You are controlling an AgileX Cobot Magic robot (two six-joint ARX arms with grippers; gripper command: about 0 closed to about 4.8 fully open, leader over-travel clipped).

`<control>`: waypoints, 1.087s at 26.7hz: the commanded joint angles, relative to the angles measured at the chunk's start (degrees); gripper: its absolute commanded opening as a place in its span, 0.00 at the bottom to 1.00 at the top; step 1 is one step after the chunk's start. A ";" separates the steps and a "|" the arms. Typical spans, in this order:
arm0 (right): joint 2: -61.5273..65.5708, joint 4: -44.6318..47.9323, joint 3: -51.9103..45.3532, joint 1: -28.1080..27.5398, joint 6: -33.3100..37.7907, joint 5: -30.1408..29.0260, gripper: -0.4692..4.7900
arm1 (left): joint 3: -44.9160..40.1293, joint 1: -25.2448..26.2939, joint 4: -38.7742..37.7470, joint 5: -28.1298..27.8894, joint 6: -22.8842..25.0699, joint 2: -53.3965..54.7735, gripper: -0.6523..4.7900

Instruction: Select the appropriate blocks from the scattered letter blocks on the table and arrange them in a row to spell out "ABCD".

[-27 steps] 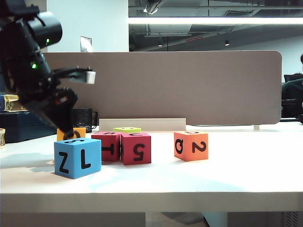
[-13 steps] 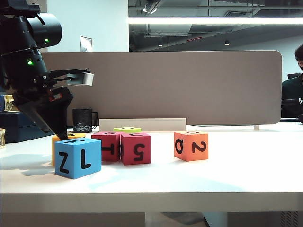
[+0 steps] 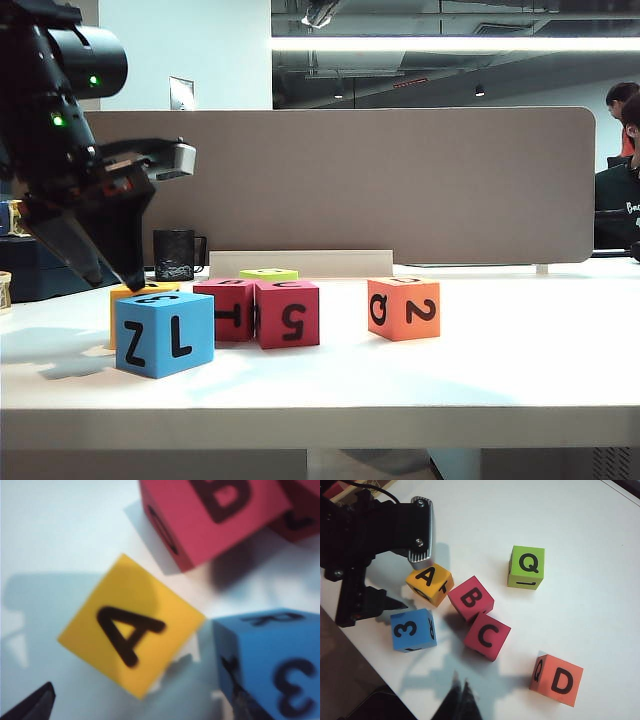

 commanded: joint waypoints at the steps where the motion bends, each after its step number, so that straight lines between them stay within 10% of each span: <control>1: -0.11 1.77 0.17 -0.39 -0.07 0.04 0.08 | 2.99 0.00 -3.08 0.83 -1.36 -0.83 1.00; 6: 1.40 1.38 0.17 -2.27 -0.07 -0.04 0.08 | 10.58 0.00 -6.84 0.87 -4.20 -0.81 0.75; 12: 3.10 0.90 0.17 -5.79 -0.31 -0.13 0.08 | 16.57 0.00 -7.89 1.51 -4.46 -0.81 0.69; 18: 3.48 0.68 0.17 -8.26 -0.68 -0.48 0.08 | 17.11 -0.04 -2.78 3.80 -4.46 -0.74 0.15; 29: 3.45 -0.68 0.17 -8.59 -1.33 -3.26 0.08 | 17.11 -1.49 8.79 8.31 -5.46 6.45 0.11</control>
